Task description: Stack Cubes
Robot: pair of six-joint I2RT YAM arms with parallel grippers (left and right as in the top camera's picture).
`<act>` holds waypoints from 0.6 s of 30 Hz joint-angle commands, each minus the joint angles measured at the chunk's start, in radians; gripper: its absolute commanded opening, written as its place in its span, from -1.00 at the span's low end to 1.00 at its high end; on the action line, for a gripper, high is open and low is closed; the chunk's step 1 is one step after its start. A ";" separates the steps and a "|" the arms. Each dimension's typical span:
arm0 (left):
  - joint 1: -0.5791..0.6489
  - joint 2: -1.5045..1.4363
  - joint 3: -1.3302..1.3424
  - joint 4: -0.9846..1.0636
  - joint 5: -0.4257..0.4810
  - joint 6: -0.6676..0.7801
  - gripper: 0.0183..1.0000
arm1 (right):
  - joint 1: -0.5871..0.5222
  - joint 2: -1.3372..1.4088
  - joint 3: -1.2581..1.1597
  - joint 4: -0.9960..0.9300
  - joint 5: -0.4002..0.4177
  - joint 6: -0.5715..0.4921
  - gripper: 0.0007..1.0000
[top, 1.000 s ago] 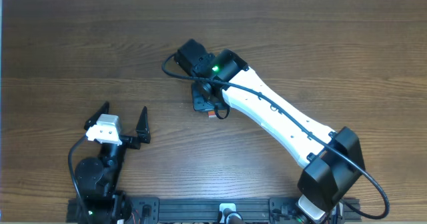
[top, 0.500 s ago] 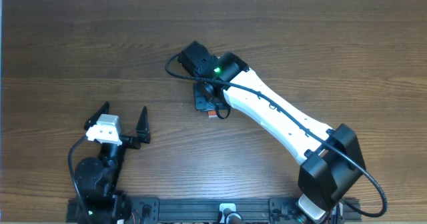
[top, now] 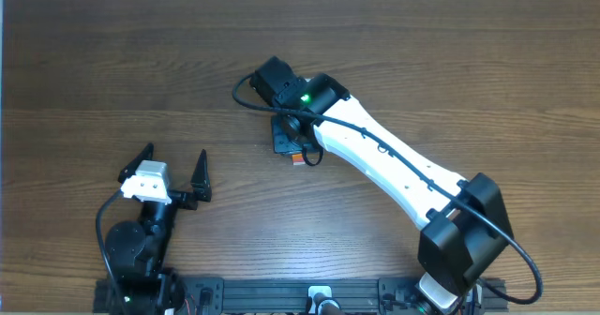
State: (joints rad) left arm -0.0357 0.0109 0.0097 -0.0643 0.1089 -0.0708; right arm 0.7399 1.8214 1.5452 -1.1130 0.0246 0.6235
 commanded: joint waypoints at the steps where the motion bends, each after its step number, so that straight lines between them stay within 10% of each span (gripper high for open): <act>1: 0.008 -0.004 -0.003 -0.004 0.013 0.011 1.00 | -0.006 0.027 -0.014 0.008 -0.002 -0.003 -0.98; 18: 0.008 -0.004 -0.003 -0.004 0.013 0.011 1.00 | -0.006 0.030 -0.037 0.003 -0.002 0.001 -0.98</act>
State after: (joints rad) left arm -0.0357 0.0109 0.0097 -0.0643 0.1089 -0.0708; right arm 0.7399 1.8393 1.5265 -1.1099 0.0246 0.6247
